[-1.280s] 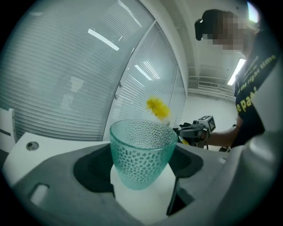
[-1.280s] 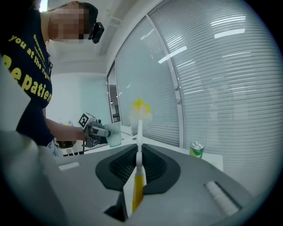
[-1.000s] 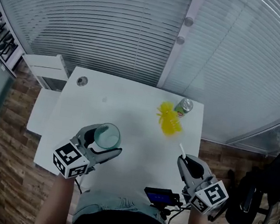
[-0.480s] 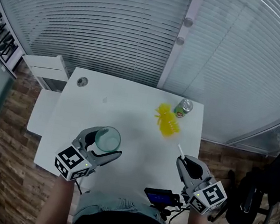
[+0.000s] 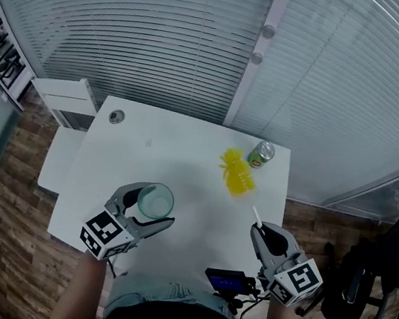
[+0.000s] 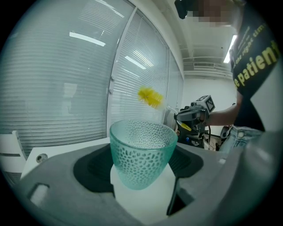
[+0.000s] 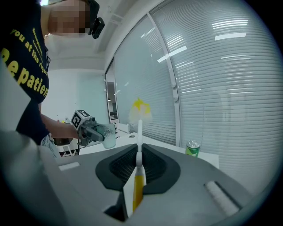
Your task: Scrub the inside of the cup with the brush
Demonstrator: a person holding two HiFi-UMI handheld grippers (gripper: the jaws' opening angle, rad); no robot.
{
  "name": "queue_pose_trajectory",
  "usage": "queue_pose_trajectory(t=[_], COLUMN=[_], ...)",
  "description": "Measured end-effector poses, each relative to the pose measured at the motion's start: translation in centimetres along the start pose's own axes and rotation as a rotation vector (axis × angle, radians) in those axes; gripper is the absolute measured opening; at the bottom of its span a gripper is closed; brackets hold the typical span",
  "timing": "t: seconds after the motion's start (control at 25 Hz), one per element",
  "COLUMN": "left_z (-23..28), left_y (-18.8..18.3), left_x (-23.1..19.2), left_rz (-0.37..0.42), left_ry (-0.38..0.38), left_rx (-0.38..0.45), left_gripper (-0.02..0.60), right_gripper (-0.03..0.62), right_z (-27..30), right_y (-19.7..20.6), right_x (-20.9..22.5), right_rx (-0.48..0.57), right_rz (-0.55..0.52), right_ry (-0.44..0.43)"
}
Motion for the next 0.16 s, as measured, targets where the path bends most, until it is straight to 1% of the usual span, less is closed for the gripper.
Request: queue_pose_trajectory(t=[0.16], left_z=[0.17], left_y=[-0.12], left_x=[0.05], left_rz=[0.006], left_ry=[0.001], left_rx=[0.001], left_gripper=[0.385], right_gripper=[0.034], right_z=[0.0], right_y=[0.1], right_x=[0.01], right_rx=[-0.002], right_rz=[0.003], right_ry=[-0.001])
Point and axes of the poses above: the fingertips, and each gripper's own axes: z forward along the fingers, x to its right, y out of its underside, the point moved 2 cm from there along -z, backward along the fingers, and after that the axes turned 5 degrees about -y, right-handed, at the moved point
